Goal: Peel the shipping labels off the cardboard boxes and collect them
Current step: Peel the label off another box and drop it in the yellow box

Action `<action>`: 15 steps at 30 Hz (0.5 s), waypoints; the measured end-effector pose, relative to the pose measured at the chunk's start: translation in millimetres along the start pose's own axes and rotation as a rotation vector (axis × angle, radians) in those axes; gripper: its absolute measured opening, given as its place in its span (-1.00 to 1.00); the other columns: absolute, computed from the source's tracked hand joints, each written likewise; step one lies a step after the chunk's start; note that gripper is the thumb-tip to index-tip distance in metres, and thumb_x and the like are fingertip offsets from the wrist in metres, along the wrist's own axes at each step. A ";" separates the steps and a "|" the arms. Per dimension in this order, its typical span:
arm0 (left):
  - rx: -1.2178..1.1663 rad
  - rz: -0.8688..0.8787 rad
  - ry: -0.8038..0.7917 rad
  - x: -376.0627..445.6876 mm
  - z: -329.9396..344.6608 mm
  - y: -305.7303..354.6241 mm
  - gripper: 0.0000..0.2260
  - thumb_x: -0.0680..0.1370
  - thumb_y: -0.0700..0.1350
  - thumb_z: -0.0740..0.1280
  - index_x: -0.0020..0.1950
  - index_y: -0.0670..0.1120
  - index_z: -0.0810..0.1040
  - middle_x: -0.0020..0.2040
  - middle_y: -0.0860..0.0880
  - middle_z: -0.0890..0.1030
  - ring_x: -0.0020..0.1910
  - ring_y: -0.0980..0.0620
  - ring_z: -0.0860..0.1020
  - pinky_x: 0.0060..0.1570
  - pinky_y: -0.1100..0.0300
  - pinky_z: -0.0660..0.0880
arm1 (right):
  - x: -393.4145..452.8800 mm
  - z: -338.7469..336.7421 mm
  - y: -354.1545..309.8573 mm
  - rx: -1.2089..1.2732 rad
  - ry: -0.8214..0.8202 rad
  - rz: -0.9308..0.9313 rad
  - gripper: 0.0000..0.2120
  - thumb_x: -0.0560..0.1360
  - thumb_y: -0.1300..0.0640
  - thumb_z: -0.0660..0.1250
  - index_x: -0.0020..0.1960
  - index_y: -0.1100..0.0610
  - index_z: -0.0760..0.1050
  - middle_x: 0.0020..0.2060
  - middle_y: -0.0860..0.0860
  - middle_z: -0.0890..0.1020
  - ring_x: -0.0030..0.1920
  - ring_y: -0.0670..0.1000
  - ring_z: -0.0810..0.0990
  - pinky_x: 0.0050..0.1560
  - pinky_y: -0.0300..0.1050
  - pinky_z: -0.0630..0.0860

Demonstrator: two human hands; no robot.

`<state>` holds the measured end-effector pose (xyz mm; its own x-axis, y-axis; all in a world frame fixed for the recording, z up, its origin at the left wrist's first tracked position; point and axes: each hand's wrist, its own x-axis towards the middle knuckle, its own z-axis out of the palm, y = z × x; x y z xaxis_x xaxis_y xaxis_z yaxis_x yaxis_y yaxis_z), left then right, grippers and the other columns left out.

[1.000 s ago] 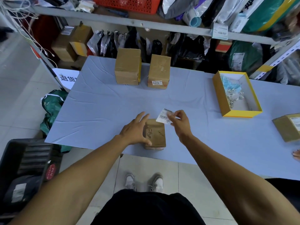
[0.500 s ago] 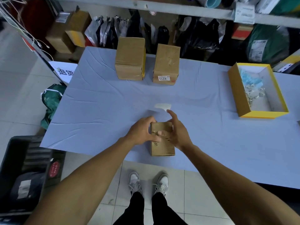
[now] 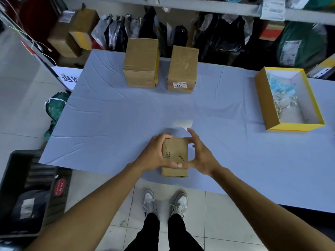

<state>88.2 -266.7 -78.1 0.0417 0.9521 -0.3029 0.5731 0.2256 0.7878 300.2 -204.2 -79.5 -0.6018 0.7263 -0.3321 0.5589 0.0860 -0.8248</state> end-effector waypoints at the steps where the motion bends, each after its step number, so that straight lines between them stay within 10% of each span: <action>1: -0.021 0.000 0.038 9.1 -1.7 -0.8 -0.32 0.21 0.17 0.62 0.24 0.06 0.44 0.27 0.06 0.44 0.26 0.13 0.37 0.20 0.16 0.43 | 4.4 -1.0 -1.7 0.007 0.047 0.003 0.07 0.23 -0.22 0.56 0.52 -0.12 -0.03 0.25 -0.08 0.50 0.24 -0.05 0.46 0.22 -0.18 0.36; 6: 0.070 -0.068 0.298 40.0 3.5 10.7 -0.81 0.50 0.03 0.40 -0.20 -0.06 0.53 -0.14 -0.02 0.59 -0.08 0.04 0.51 -0.08 0.00 0.51 | 24.2 0.4 -14.3 -0.131 0.296 -0.005 -0.44 0.49 -0.21 0.31 0.34 0.04 0.22 0.01 -0.03 0.69 0.04 0.02 0.64 -0.03 -0.16 0.45; 9: 0.013 -0.100 0.413 23.9 12.9 19.4 -0.82 0.56 0.00 0.31 0.03 -0.09 0.60 0.02 -0.03 0.63 0.10 -0.02 0.53 0.03 0.16 0.45 | 16.4 4.3 -15.3 -0.030 0.303 -0.051 -0.33 0.49 -0.21 0.32 0.45 0.01 0.12 0.19 -0.01 0.60 0.18 -0.01 0.57 0.13 -0.09 0.49; 12: -0.039 -0.081 0.179 -10.6 10.6 7.1 -0.16 0.37 0.23 0.41 0.55 0.00 0.18 0.49 0.08 0.26 0.48 0.12 0.18 0.36 0.27 0.19 | -1.1 3.3 -10.3 0.053 0.106 -0.106 0.12 0.24 -0.30 0.51 0.54 -0.11 -0.13 0.51 -0.10 0.18 0.47 -0.11 0.21 0.39 -0.14 0.28; 15: 0.081 -0.070 -0.006 -29.4 13.0 -5.9 0.27 0.11 0.37 0.51 0.60 0.02 -0.14 0.56 0.04 0.05 0.54 0.09 0.01 0.48 0.11 0.09 | -7.9 10.6 -2.6 -0.184 -0.070 -0.241 0.37 0.07 -0.31 0.59 0.57 -0.05 -0.25 0.56 -0.05 -0.12 0.55 -0.08 -0.10 0.48 -0.14 0.07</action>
<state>94.3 -298.6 -80.8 0.0038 0.9333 -0.3590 0.6390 0.2739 0.7188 297.4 -217.3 -79.6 -0.7640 0.6217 -0.1726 0.4850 0.3770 -0.7890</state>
